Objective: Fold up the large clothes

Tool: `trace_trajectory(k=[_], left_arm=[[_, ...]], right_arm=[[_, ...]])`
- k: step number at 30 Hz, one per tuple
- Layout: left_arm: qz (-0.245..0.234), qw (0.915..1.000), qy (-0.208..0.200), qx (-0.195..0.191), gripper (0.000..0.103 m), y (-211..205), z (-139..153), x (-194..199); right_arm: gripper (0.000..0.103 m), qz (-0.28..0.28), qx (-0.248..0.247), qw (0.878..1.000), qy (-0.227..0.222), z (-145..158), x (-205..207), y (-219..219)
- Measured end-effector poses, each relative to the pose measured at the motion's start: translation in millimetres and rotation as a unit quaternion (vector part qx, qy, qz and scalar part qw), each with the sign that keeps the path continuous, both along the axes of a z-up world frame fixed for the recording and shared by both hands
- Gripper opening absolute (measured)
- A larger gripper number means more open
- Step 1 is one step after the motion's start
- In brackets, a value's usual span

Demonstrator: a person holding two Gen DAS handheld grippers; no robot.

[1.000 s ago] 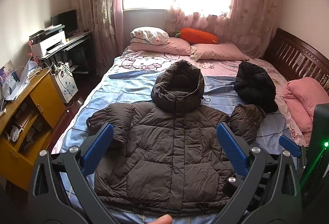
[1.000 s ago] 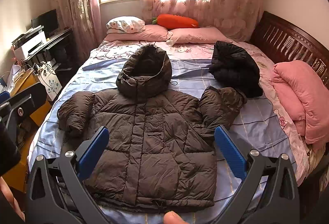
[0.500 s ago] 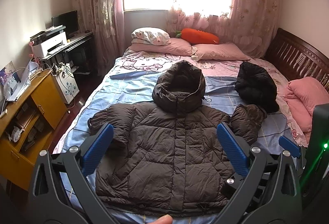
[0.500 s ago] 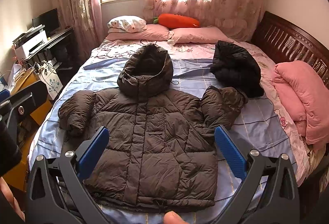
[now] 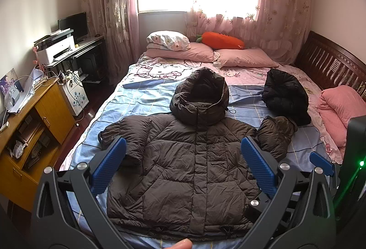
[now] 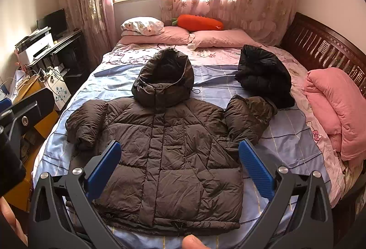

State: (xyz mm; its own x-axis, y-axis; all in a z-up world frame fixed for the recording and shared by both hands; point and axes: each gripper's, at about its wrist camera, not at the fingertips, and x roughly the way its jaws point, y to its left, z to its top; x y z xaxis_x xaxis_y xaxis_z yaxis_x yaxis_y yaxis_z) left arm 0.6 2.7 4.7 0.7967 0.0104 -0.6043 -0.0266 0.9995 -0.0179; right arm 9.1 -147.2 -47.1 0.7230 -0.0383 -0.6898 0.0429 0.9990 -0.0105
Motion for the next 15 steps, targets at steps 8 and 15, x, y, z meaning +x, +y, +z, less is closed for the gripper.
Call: trace_trajectory(k=[8,15], left_arm=[[0.0,1.0,0.0,0.0,0.101,-0.3,0.2,-0.2],[0.001,1.0,-0.001,0.001,0.101,-0.6,0.0,-0.2]], right_arm=[[0.102,0.0,0.0,1.0,0.0,1.2,0.0,0.4],[0.102,0.0,0.0,1.0,0.001,0.4,0.2,1.2]])
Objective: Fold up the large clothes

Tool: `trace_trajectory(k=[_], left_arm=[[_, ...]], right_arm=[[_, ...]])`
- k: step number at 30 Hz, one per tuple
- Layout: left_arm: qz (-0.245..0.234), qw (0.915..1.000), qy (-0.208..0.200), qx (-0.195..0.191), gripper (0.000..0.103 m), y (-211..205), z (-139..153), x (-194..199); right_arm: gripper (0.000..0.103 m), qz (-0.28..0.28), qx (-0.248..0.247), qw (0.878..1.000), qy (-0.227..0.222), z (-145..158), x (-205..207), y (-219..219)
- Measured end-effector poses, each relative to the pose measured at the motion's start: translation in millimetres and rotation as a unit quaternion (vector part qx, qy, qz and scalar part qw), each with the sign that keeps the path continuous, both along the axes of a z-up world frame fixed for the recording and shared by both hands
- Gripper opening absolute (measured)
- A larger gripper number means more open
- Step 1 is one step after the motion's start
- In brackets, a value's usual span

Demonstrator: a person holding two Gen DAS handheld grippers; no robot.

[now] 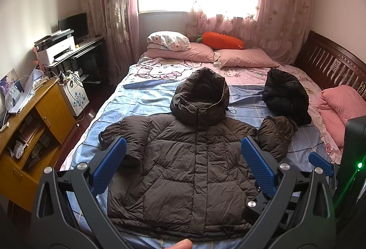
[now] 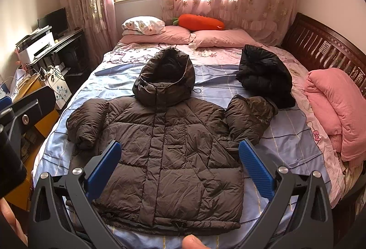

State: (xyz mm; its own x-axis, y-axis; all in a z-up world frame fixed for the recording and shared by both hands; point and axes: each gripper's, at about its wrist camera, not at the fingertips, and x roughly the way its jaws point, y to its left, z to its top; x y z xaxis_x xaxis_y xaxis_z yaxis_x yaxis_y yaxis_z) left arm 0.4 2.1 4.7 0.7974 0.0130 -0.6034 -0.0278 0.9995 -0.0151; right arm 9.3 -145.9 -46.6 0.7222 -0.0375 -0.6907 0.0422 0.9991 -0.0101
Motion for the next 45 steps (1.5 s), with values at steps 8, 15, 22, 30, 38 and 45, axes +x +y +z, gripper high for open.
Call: trace_trajectory(k=[8,15,22,30,38,45], left_arm=[[0.0,1.0,0.0,0.0,0.101,0,0,0],[0.0,1.0,-0.001,0.001,0.101,-1,0,0],[0.0,1.0,-0.001,0.001,0.101,-1,0,0],[0.0,1.0,-0.001,0.002,0.101,-1,0,0],[0.0,1.0,-0.001,0.002,0.101,-1,0,0],[0.0,1.0,-0.001,0.002,0.101,-2,0,0]], right_arm=[[0.102,0.0,0.0,1.0,0.0,-2,0,2],[0.102,0.001,0.0,1.0,0.001,-1,0,2],[0.102,0.001,-0.001,1.0,0.001,-2,0,4],[0.102,0.001,-0.001,1.0,0.001,-2,0,4],[0.102,0.002,-0.001,1.0,0.002,-2,-1,7],[0.102,0.002,-0.002,1.0,0.001,-6,-2,12]])
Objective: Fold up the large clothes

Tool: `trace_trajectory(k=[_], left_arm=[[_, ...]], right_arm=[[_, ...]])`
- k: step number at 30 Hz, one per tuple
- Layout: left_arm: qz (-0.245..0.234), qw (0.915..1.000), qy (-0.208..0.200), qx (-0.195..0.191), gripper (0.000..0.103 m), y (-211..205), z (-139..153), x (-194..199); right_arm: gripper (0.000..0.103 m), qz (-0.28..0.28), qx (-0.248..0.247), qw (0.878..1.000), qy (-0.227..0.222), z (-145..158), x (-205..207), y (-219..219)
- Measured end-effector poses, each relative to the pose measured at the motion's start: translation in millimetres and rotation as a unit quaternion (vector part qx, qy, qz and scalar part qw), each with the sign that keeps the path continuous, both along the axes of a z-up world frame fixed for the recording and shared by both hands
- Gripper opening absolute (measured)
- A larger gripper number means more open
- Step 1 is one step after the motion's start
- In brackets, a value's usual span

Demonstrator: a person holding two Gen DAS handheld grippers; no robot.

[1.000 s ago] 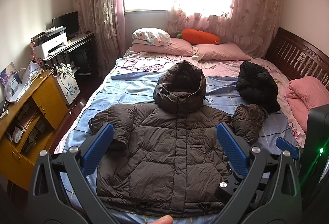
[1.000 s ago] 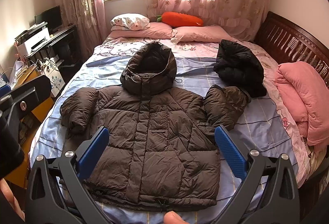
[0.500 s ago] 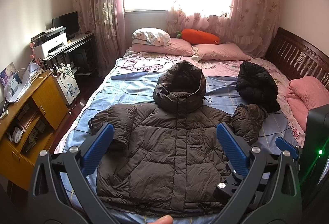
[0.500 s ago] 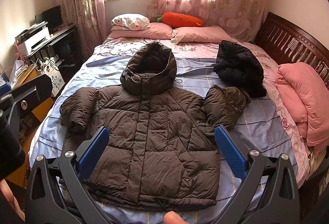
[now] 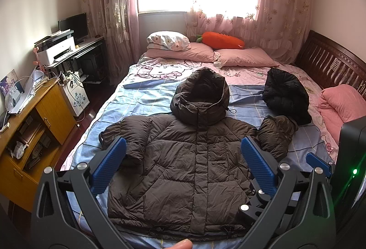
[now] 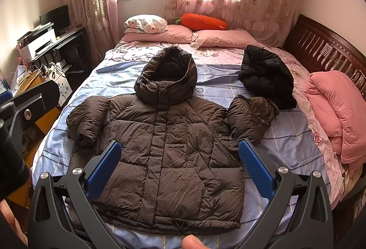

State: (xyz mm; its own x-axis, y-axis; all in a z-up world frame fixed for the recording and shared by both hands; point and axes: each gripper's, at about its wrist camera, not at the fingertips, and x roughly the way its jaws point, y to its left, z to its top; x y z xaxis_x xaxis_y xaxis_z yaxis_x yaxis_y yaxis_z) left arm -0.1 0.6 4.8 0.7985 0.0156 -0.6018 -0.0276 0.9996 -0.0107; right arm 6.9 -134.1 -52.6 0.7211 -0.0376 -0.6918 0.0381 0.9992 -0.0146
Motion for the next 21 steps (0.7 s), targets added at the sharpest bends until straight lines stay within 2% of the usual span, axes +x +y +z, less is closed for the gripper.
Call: trace_trajectory(k=[21], left_arm=[[0.001,1.0,0.0,0.001,0.101,3.5,-0.1,1.2]], right_arm=[[0.102,0.002,-0.002,1.0,0.001,1.0,1.1,-1.5]])
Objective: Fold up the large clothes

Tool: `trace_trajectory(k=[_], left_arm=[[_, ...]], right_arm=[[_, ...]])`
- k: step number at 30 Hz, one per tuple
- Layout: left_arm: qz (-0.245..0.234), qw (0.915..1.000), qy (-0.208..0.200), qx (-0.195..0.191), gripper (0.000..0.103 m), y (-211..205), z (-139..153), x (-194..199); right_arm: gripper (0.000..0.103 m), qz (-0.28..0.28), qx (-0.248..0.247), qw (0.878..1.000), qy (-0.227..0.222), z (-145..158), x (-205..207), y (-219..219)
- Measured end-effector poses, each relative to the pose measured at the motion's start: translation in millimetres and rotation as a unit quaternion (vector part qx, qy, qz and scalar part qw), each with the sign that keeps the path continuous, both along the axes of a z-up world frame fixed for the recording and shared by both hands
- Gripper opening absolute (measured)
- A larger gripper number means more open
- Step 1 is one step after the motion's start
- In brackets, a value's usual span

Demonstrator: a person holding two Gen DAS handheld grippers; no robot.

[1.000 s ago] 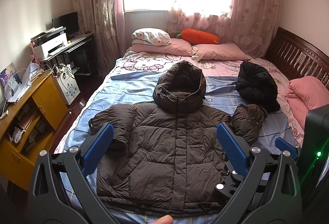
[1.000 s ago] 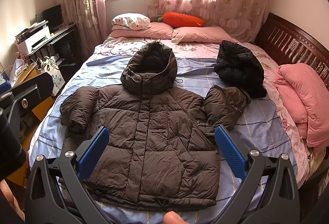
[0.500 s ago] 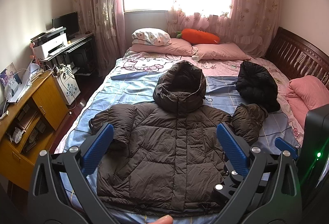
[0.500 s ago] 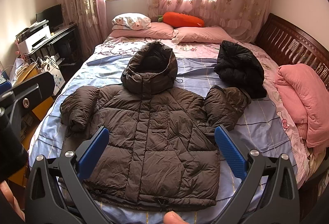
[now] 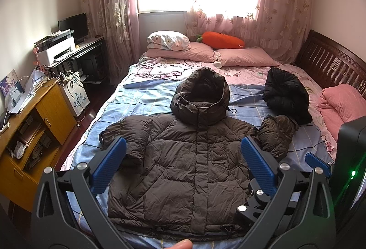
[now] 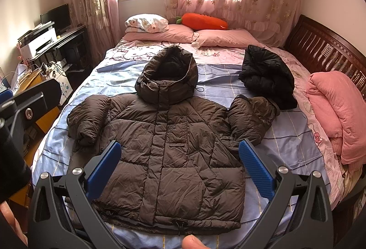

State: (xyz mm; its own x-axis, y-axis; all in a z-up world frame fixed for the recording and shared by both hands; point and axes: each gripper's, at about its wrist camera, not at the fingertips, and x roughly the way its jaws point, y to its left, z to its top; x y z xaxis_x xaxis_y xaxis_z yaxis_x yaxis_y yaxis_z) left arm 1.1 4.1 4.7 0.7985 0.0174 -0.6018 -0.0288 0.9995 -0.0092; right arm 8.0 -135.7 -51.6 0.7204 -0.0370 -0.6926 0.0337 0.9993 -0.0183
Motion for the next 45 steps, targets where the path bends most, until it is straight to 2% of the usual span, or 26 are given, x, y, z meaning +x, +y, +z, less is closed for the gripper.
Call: trace_trajectory(k=[6,8,11,12,14,17,21,22,23,24,25,26,28,30,32,34,35,36,37,38,39,40,41,42,44,45], left_arm=[[0.004,1.0,0.002,0.0,0.101,1,-2,4],[0.005,0.9998,0.019,-0.005,0.101,12,-8,15],[-0.052,0.9949,0.066,-0.056,0.101,12,-29,46],[-0.077,0.991,0.093,-0.058,0.101,5,-40,60],[-0.098,0.9866,0.122,-0.049,0.101,-9,-61,82],[-0.111,0.9811,0.153,-0.042,0.101,-37,-99,115],[-0.122,0.9689,0.207,-0.06,0.101,-72,-157,158],[-0.12,0.9674,0.218,-0.047,0.101,-82,-174,170],[-0.115,0.9675,0.224,-0.028,0.101,-93,-188,178],[-0.105,0.9675,0.23,-0.003,0.101,-100,-206,190],[-0.097,0.9673,0.234,0.012,0.101,-109,-217,197],[-0.088,0.9659,0.243,0.023,0.101,-112,-231,205],[-0.088,0.9602,0.264,0.022,0.101,-119,-254,218],[-0.093,0.9542,0.284,0.021,0.101,-118,-273,227],[-0.097,0.9486,0.3,0.027,0.101,-117,-291,233],[-0.106,0.9481,0.299,0.017,0.101,-118,-300,240],[-0.113,0.9492,0.294,0.005,0.101,-119,-303,244],[-0.119,0.9502,0.288,-0.004,0.101,-121,-304,245],[-0.128,0.9518,0.278,-0.02,0.101,-126,-306,248],[-0.136,0.9531,0.269,-0.03,0.101,-131,-307,251],[-0.143,0.9537,0.262,-0.035,0.101,-138,-309,253],[-0.154,0.9533,0.258,-0.033,0.101,-149,-316,256],[-0.162,0.9519,0.259,-0.023,0.101,-159,-323,258],[-0.169,0.9503,0.262,-0.003,0.101,-170,-331,258],[-0.18,0.9469,0.264,0.036,0.101,-184,-344,256],[-0.188,0.9439,0.265,0.059,0.101,-191,-350,253]], right_arm=[[0.102,0.008,0.0,1.0,0.003,0,3,-1],[0.102,0.022,0.024,0.999,0.006,2,12,-18],[0.102,-0.024,0.069,0.997,-0.003,3,39,-83],[0.102,-0.037,0.087,0.996,-0.001,0,48,-108],[0.102,-0.068,0.13,0.989,0.021,-16,72,-163],[0.102,-0.137,0.215,0.966,0.05,-53,108,-257],[0.102,-0.213,0.324,0.918,0.083,-148,160,-370],[0.102,-0.228,0.352,0.903,0.091,-171,166,-391],[0.1,-0.25,0.395,0.879,0.094,-201,172,-416],[0.099,-0.267,0.416,0.864,0.095,-217,177,-430],[0.094,-0.29,0.428,0.851,0.093,-233,184,-446],[0.091,-0.304,0.428,0.846,0.091,-242,193,-456],[0.088,-0.316,0.418,0.847,0.087,-255,217,-474],[0.084,-0.303,0.422,0.85,0.086,-265,246,-483],[0.084,-0.289,0.398,0.867,0.082,-270,272,-487],[0.082,-0.287,0.345,0.887,0.107,-288,292,-492],[0.082,-0.298,0.324,0.889,0.126,-299,297,-492],[0.082,-0.316,0.317,0.881,0.15,-314,300,-496],[0.082,-0.325,0.336,0.868,0.168,-331,301,-501],[0.082,-0.327,0.365,0.855,0.17,-344,301,-506],[0.082,-0.331,0.371,0.852,0.163,-348,300,-507],[0.077,-0.328,0.366,0.857,0.152,-345,301,-507],[0.04,-0.32,0.366,0.861,0.15,-343,304,-506],[0.024,-0.293,0.38,0.865,0.15,-341,308,-505],[0.013,-0.281,0.403,0.859,0.144,-336,309,-508],[0.012,-0.281,0.401,0.861,0.139,-331,308,-509]])
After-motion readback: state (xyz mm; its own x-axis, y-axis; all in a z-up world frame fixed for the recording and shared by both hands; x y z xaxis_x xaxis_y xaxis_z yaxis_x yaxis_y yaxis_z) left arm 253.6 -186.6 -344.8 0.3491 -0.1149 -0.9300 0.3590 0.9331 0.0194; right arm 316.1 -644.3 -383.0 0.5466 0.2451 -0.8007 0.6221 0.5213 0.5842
